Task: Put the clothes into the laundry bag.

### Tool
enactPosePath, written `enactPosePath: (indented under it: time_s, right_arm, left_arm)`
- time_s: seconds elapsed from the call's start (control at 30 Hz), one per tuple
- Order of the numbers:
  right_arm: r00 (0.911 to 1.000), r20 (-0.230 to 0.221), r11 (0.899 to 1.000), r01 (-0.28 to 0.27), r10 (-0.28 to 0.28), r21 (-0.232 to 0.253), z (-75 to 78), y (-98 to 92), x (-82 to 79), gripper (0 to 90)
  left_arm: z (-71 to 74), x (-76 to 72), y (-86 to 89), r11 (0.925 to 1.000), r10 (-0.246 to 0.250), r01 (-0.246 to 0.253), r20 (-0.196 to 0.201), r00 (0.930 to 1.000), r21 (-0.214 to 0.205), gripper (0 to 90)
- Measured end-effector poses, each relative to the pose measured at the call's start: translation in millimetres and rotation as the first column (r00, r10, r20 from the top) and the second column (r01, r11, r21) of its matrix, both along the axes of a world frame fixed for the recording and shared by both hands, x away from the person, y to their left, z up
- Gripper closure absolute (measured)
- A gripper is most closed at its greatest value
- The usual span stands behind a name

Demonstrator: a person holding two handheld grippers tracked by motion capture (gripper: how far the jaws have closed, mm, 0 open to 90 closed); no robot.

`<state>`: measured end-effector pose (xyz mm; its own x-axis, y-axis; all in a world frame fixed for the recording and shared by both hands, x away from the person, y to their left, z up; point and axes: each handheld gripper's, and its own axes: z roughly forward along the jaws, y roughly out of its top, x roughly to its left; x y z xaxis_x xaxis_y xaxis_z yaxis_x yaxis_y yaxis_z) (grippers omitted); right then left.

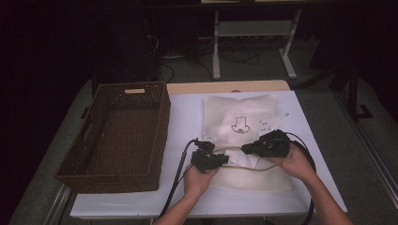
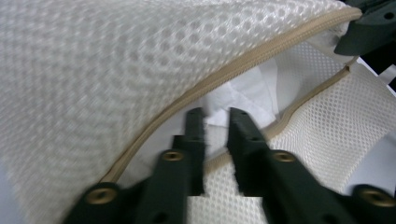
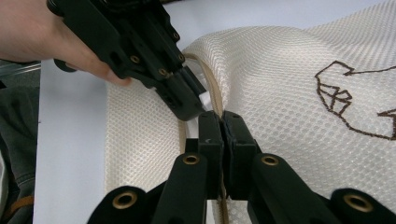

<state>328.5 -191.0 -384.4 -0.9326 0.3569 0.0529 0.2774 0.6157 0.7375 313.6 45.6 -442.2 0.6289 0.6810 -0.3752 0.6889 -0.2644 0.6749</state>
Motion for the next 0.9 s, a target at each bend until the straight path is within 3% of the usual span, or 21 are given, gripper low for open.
enactPosePath:
  time_s: [0.13, 0.3, 0.37, 0.5, 0.73, 0.9]
  right_arm:
    - [0.9999, 0.006, 1.0, -0.009, 0.009, -0.003, 0.7, 2.0, -1.9, 86.9]
    - [0.9996, 0.011, 1.0, -0.025, 0.025, 0.001, 7.1, 3.2, -4.8, 87.0]
    - [0.9994, 0.012, 0.999, -0.032, 0.032, 0.009, 9.5, 3.5, -5.4, 87.1]
    - [0.9993, -0.011, 0.999, -0.035, 0.035, 0.0, 3.1, 4.0, -3.4, 87.0]
    - [0.9987, -0.04, 0.999, -0.031, 0.03, -0.008, -8.2, 4.7, -2.2, 86.9]
    - [0.9986, -0.045, 1.0, -0.029, 0.029, -0.005, -8.0, 3.6, -2.2, 86.8]
  left_arm:
    - [-1.8, 6.2, -8.9, 0.9999, 0.011, -0.011, 0.002, 0.9999, -0.006, 87.9]
    - [-0.1, 16.8, -14.5, 0.9976, 0.053, -0.053, 0.011, 0.9985, -0.044, 88.4]
    - [0.9, 18.2, -15.0, 0.9982, 0.045, -0.045, 0.012, 0.9989, -0.041, 87.3]
    - [2.8, 12.1, -10.1, 0.9998, 0.021, -0.021, 0.028, 0.9994, -0.006, 79.4]
    - [2.5, 4.8, 5.7, 0.9997, 0.022, -0.022, 0.011, 0.9997, -0.008, 75.5]
    - [8.6, -8.0, 15.0, 0.9997, -0.012, 0.011, 0.046, 0.9989, 0.02, 73.3]
